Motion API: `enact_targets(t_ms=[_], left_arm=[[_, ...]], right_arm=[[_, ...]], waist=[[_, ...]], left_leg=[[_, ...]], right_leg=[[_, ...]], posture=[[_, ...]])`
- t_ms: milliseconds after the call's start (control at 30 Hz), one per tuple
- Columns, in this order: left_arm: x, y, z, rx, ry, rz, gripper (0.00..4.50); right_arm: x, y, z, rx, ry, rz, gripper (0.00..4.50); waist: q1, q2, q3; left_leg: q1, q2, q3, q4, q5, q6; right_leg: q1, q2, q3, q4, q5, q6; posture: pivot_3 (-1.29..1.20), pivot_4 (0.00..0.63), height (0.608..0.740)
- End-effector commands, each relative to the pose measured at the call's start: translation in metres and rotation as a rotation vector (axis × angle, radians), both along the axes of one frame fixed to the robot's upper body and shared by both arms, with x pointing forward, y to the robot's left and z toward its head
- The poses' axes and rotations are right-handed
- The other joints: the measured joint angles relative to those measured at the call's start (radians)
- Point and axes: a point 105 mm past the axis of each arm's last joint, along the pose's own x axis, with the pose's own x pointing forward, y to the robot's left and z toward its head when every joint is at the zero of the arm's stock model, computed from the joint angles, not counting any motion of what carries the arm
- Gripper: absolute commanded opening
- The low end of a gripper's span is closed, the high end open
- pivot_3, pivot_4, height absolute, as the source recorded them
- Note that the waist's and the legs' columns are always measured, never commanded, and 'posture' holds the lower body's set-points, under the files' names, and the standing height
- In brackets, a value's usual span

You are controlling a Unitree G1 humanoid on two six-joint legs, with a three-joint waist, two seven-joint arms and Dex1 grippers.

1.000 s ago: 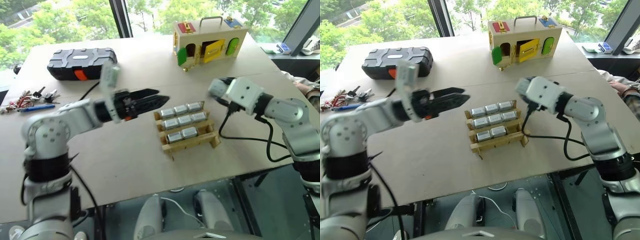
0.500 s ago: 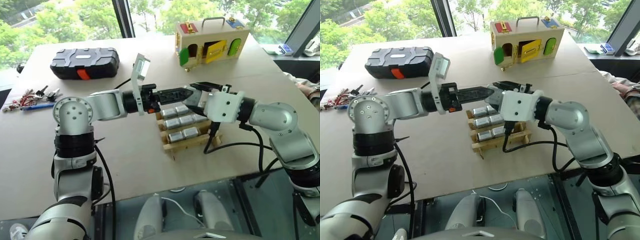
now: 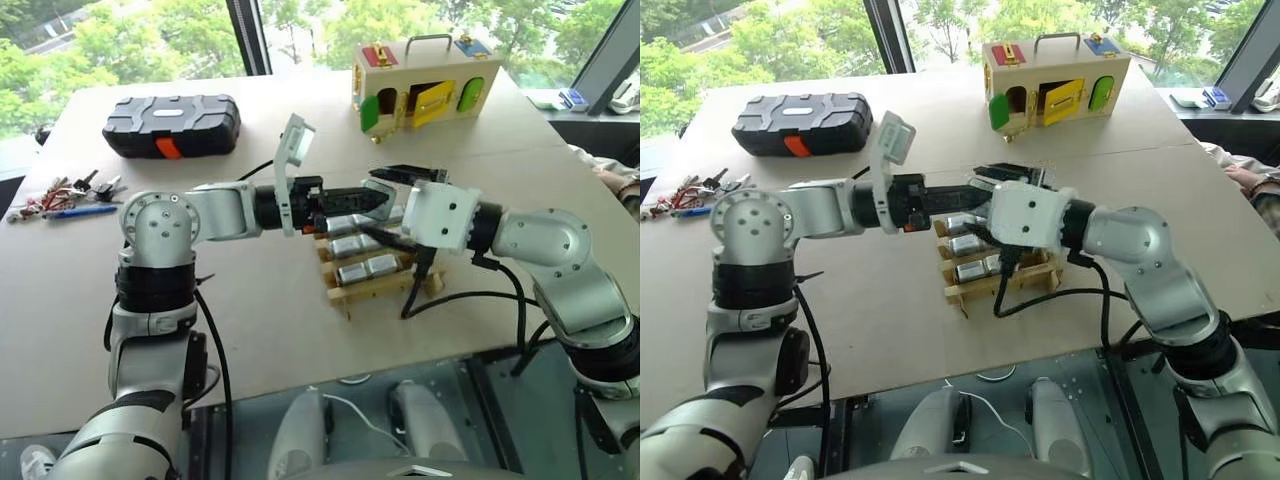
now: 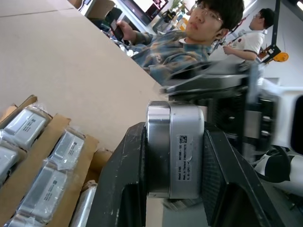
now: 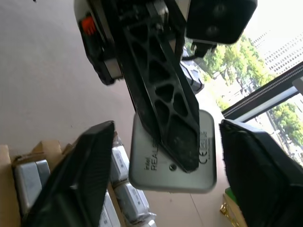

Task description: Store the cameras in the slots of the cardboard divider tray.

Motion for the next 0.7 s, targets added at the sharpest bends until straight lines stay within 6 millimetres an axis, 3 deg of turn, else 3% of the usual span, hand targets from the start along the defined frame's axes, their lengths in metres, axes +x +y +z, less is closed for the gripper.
enact_targets(t_ms=[33,167,300,433,567,700], left_arm=[[-0.001,-0.006,0.017,0.014,-0.104,-0.037,0.85],[-0.003,-0.024,0.004,0.178,-0.259,-0.102,0.85],[0.000,-0.044,-0.012,0.291,-0.265,-0.180,0.85],[0.006,-0.073,-0.024,0.361,-0.311,-0.237,0.85],[0.008,-0.088,-0.033,0.417,-0.339,-0.257,0.85],[0.009,-0.088,-0.051,0.497,-0.357,-0.292,0.85]], right_arm=[[-0.005,-0.037,-0.002,0.044,0.079,-0.087,4.39],[-0.026,-0.098,-0.018,0.121,0.244,-0.097,4.39],[-0.042,-0.130,-0.013,0.161,0.321,-0.076,4.39],[-0.052,-0.146,-0.018,0.063,0.354,-0.050,4.39],[-0.050,-0.149,-0.019,0.041,0.350,-0.061,4.39],[-0.049,-0.145,-0.019,0.051,0.343,-0.070,4.39]], waist=[[0.014,0.000,0.000],[0.040,0.000,0.000],[0.039,0.000,0.000],[0.038,0.000,0.000],[0.019,0.000,0.000],[0.017,0.000,0.000]], left_leg=[[-0.001,0.000,-0.001,0.000,0.000,0.000],[-0.004,-0.003,-0.004,0.000,0.000,0.000],[-0.003,-0.003,0.001,0.000,-0.001,0.002],[-0.002,-0.002,-0.001,0.001,-0.001,0.002],[-0.001,-0.002,0.000,0.001,-0.001,0.002],[-0.001,-0.002,0.000,0.001,-0.001,0.002]], right_leg=[[0.000,0.000,-0.001,-0.001,0.000,0.000],[0.001,-0.002,-0.004,-0.005,0.000,0.000],[0.002,-0.003,0.000,-0.008,0.000,0.000],[0.003,0.000,0.000,-0.007,-0.004,0.002],[0.002,0.000,0.002,-0.005,-0.003,0.003],[0.001,0.001,0.002,-0.004,-0.002,0.005]], posture=[[0.00,0.150,0.740],[0.00,0.150,0.740],[0.00,0.150,0.740],[0.00,0.150,0.740],[0.00,0.150,0.740],[0.00,0.150,0.740]])
